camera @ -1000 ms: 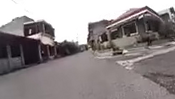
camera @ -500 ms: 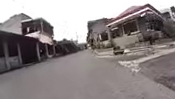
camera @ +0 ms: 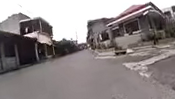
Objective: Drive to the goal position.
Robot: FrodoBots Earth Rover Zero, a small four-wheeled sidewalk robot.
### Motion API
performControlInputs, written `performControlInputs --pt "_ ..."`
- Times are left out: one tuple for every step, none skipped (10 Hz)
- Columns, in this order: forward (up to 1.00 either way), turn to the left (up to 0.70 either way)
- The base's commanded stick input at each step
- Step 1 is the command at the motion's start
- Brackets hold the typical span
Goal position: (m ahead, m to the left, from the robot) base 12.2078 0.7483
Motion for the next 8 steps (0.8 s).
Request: performControlInputs --pt "0.70 0.01" --pt "0.70 0.01" --pt "0.70 0.01" --pt "0.70 0.01" --pt "0.70 0.01" --pt "0.70 0.01" --pt "0.70 0.01" --pt "0.70 0.01"
